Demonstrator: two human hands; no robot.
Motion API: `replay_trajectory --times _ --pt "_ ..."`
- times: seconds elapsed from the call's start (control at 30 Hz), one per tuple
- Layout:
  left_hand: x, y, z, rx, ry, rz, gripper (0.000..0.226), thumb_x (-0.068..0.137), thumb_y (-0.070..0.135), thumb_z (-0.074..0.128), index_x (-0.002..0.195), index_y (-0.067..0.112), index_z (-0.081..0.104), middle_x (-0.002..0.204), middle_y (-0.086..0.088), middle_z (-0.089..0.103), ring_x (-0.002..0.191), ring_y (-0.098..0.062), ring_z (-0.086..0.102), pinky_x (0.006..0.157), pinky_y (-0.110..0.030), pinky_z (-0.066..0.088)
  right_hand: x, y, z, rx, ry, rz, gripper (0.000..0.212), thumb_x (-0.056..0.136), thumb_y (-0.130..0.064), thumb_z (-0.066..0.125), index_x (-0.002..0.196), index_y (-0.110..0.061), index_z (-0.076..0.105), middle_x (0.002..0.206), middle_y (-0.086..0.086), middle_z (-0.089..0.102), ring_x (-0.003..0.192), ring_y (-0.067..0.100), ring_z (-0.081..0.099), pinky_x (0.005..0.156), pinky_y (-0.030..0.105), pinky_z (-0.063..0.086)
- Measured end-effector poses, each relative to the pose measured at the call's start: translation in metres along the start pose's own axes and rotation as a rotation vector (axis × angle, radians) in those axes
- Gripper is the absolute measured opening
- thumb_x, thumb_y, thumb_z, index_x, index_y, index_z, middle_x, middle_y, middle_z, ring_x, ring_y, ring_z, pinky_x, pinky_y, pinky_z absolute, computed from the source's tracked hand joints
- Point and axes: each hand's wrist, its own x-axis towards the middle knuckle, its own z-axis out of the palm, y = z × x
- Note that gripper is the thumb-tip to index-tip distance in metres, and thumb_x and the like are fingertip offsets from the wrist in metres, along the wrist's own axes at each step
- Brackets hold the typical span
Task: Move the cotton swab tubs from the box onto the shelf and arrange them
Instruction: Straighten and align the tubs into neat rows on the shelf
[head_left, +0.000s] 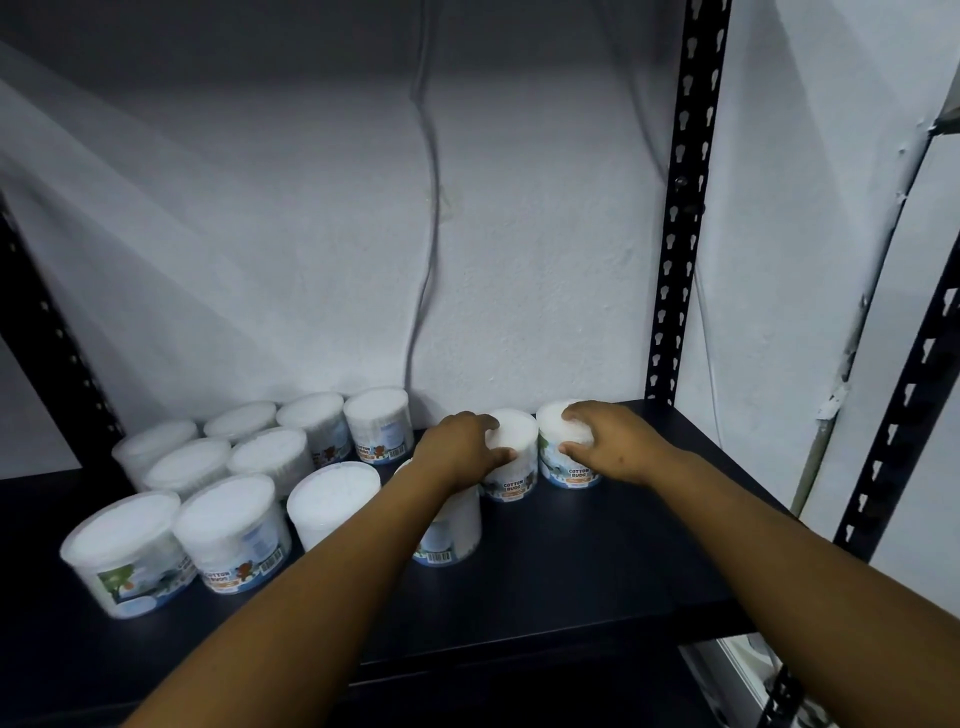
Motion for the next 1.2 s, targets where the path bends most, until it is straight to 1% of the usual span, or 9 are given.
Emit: replay_trajectory --times 0.3,0.43,0.53,0.77,0.93,1.07,1.2 --pt "-0.0002 0.0008 0.0005 -0.041 0.004 -0.007 0.060 0.088 0.048 0.059 0.139 0.019 0.045 0.144 -0.006 0.045 0.129 -0.024 0.043 0.104 -0.035 0.037 0.0001 -0.0002 -0.0041 0.017 -0.032 0.011 0.055 0.087 -0.031 0.064 0.137 -0.016 0.047 0.142 0.004 0.049 0.127 0.022 0.047 0.106 0.031 0.038" --pt "-0.0011 0.0011 0.0013 -0.057 0.020 -0.007 0.061 0.087 0.049 0.059 0.138 0.019 0.045 0.142 -0.006 0.045 0.127 -0.023 0.045 0.103 -0.036 0.040 -0.0010 -0.0004 -0.0024 0.032 -0.010 0.002 0.060 0.085 -0.035 0.066 0.138 -0.016 0.044 0.145 0.002 0.045 0.131 0.020 0.043 0.108 0.030 0.035" --pt "-0.0010 -0.0001 0.0019 -0.043 0.013 0.001 0.059 0.088 0.048 0.058 0.139 0.020 0.044 0.142 -0.005 0.046 0.127 -0.023 0.045 0.103 -0.035 0.040 -0.0009 -0.0001 -0.0010 0.011 -0.001 0.005 0.061 0.086 -0.038 0.064 0.139 -0.014 0.044 0.145 0.003 0.045 0.131 0.021 0.043 0.108 0.031 0.036" --pt "0.0003 -0.0011 0.0023 -0.032 0.013 0.003 0.059 0.089 0.048 0.057 0.139 0.021 0.045 0.144 -0.004 0.046 0.129 -0.023 0.044 0.104 -0.037 0.039 -0.0009 0.0018 -0.0009 0.006 -0.016 0.012 0.061 0.088 -0.038 0.063 0.140 -0.015 0.042 0.146 0.004 0.044 0.131 0.021 0.043 0.108 0.031 0.036" --pt "-0.0019 0.0019 0.0052 -0.004 0.040 0.013 0.064 0.087 0.052 0.057 0.140 0.021 0.042 0.143 -0.004 0.044 0.126 -0.023 0.045 0.101 -0.039 0.042 -0.0005 0.0039 -0.0001 0.014 -0.013 0.004 0.064 0.085 -0.037 0.065 0.141 -0.015 0.042 0.147 0.002 0.042 0.133 0.020 0.041 0.110 0.031 0.034" --pt "-0.0008 0.0015 0.0069 -0.002 0.043 0.025 0.058 0.089 0.048 0.056 0.139 0.022 0.044 0.143 -0.003 0.046 0.127 -0.023 0.045 0.101 -0.037 0.041 -0.0006 0.0058 0.0015 0.013 -0.016 0.001 0.064 0.086 -0.035 0.064 0.142 -0.015 0.041 0.149 0.002 0.039 0.136 0.019 0.038 0.113 0.030 0.030" --pt "-0.0008 -0.0005 0.0063 -0.027 0.048 0.026 0.055 0.089 0.045 0.058 0.138 0.022 0.046 0.143 -0.002 0.047 0.128 -0.022 0.046 0.101 -0.034 0.040 -0.0001 0.0074 0.0009 0.010 -0.021 -0.002 0.062 0.086 -0.033 0.064 0.141 -0.015 0.042 0.149 0.002 0.040 0.136 0.019 0.038 0.113 0.029 0.029"
